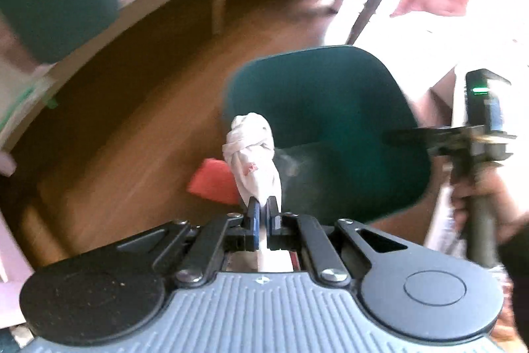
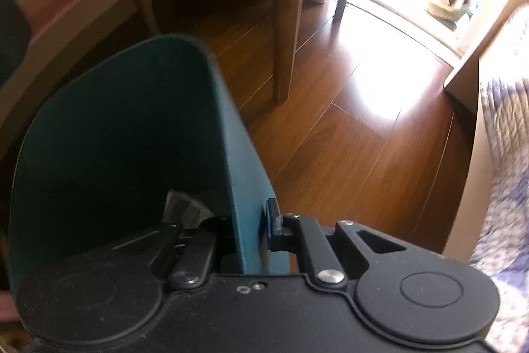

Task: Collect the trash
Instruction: 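Lift the white bag with the left tool and release it into the bin, then lower the left tool toward the white cloth beside the orange foam net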

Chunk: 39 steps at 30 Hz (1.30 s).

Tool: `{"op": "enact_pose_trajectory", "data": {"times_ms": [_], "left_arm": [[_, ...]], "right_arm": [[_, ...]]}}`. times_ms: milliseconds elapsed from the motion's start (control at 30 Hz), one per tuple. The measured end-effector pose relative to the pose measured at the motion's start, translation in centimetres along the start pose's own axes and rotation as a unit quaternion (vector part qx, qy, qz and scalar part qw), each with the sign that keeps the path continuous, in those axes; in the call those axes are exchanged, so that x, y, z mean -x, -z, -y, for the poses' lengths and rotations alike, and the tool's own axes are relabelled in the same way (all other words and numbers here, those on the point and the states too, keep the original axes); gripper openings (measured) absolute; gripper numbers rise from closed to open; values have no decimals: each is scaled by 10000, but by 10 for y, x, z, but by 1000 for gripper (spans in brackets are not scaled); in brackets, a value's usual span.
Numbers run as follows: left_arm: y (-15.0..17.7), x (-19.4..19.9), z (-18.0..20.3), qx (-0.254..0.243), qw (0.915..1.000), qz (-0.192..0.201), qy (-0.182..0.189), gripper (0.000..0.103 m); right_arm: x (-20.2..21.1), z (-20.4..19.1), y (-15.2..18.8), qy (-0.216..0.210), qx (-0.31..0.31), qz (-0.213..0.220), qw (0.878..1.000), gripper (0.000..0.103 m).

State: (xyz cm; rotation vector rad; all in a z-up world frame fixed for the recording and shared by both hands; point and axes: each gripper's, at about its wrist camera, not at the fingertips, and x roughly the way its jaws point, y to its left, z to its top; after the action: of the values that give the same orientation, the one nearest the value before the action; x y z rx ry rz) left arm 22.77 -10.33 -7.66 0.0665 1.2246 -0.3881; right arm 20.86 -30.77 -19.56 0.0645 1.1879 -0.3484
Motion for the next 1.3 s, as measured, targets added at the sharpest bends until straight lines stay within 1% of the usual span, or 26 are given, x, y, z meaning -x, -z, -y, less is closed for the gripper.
{"op": "enact_pose_trajectory", "data": {"times_ms": [33, 133, 167, 233, 300, 333, 400, 467, 500, 533, 567, 633, 700, 733, 767, 800, 867, 900, 1000, 1067, 1133, 1167, 1233, 1300], "left_arm": [[-3, -5, 7, -15, 9999, -23, 122, 3], [-13, -33, 16, 242, 9973, -216, 654, 3], [-18, -44, 18, 273, 9967, -267, 711, 3], [-24, -68, 20, 242, 9964, -394, 707, 3], [-32, -89, 24, 195, 9956, -603, 692, 3], [-36, -99, 28, 110, 9957, -641, 662, 3], [-42, -122, 39, -154, 9935, -877, 708, 3], [-44, -136, 42, -247, 9936, -991, 492, 3], [-45, -143, 43, -279, 9930, -1064, 441, 3], [-35, -138, 34, -251, 9926, -1114, 413, 3], [-33, -140, 31, -193, 9920, -1184, 390, 3], [-34, -141, 28, -111, 9911, -1275, 361, 4], [-34, -137, 27, -140, 9914, -1253, 352, 6], [-34, -135, 27, -134, 9918, -1226, 328, 11], [-34, -132, 25, -103, 9922, -1198, 331, 21], [-35, -129, 23, -52, 9925, -1161, 384, 27], [-34, -124, 20, 31, 9929, -1062, 539, 57], [-35, -120, 19, 41, 9935, -1003, 540, 60], [-33, -103, 14, 141, 9958, -807, 410, 60], [-27, -78, 3, 481, 9960, -620, 420, 60], [-12, -58, -8, 893, 9933, -533, 506, 60], [-8, -57, -12, 1104, 9915, -517, 462, 60], [5, -40, -24, 1473, 9879, -421, 242, 60], [13, -37, -31, 1489, 9887, -176, 67, 60]], "right_arm": [[0, -2, 1, 55, 130, -80, 9999, 7], [-3, -6, 7, 165, 469, -332, 9982, 7], [-3, -5, 9, 190, 515, -445, 9975, 7], [0, -1, 18, 225, 564, -658, 9960, 7], [1, 1, 27, 228, 553, -853, 9946, 7], [1, 2, 30, 229, 567, -944, 9937, 7], [1, 3, 33, 224, 549, -1048, 9927, 7], [0, 2, 32, 241, 565, -1062, 9924, 7], [-1, 1, 31, 263, 566, -1063, 9924, 7], [-1, -1, 31, 282, 580, -1068, 9922, 7], [-1, -2, 31, 290, 582, -1069, 9921, 7], [-3, -4, 30, 282, 578, -1089, 9920, 7], [-4, -1, 30, 271, 586, -1100, 9918, 8], [-5, 0, 30, 267, 573, -1105, 9919, 8], [-5, 0, 29, 265, 550, -1115, 9919, 8], [-5, 1, 29, 258, 544, -1128, 9918, 8], [-6, 3, 30, 225, 579, -1159, 9913, 9], [-6, 3, 30, 210, 605, -1179, 9910, 10], [-8, 3, 28, 116, 728, -1258, 9893, 12], [-11, 4, 27, 118, 831, -1286, 9881, 12], [-13, 4, 27, 137, 897, -1292, 9875, 12], [-14, 4, 27, 142, 946, -1319, 9866, 12], [-18, 4, 29, 185, 1033, -1364, 9851, 11], [-20, 0, 33, 415, 1208, -1260, 9838, 9]]}}
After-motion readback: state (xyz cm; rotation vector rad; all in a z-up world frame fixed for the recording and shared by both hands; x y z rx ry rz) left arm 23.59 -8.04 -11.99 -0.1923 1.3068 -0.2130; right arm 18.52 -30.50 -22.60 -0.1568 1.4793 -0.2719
